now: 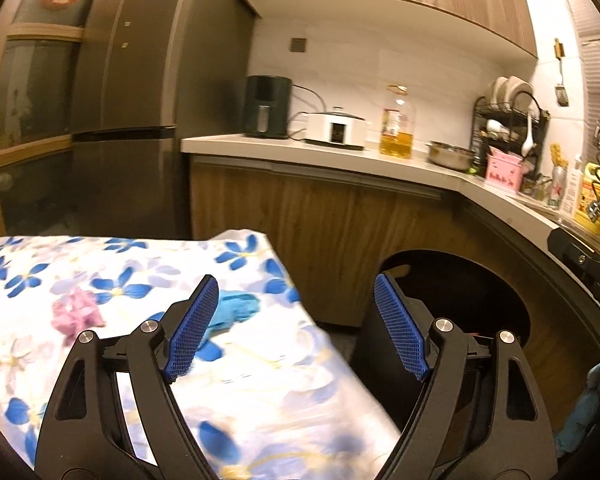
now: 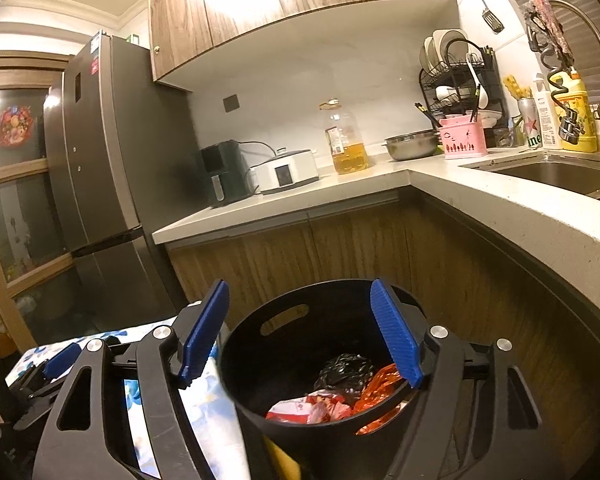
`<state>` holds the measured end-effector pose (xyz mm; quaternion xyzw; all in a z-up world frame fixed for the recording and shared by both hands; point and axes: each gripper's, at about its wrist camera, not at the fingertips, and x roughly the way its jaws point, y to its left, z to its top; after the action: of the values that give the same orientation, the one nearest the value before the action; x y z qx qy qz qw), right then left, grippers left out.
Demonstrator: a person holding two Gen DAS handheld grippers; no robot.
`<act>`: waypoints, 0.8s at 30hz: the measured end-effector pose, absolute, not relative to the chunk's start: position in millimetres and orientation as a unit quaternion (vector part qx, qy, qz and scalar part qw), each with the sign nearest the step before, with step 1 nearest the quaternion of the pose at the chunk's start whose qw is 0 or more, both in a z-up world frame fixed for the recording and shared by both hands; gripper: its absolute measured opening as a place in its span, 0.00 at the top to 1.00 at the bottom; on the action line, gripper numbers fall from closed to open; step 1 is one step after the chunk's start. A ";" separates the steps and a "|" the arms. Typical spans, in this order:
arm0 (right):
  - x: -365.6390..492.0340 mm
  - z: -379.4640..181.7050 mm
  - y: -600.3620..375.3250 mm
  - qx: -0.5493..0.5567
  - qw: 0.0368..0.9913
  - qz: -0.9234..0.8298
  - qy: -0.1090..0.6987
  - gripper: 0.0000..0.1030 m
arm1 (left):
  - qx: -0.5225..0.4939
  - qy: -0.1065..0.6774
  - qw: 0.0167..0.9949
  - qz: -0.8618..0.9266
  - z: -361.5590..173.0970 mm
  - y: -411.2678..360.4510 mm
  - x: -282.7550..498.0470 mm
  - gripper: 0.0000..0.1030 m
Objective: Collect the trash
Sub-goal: 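Move both open grippers back toward the gloves on the table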
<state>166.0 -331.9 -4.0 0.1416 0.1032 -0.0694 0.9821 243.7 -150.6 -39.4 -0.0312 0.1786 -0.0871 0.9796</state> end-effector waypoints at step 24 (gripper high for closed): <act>184.6 -12.4 -229.1 0.110 0.986 0.025 0.125 0.30 | -0.051 0.192 0.976 0.088 -73.7 -4.9 238.9 0.24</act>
<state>184.6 -229.1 -12.4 0.1104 0.1247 0.0246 0.9857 238.9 -4.9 -73.7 -0.0513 0.1921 0.0879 0.9761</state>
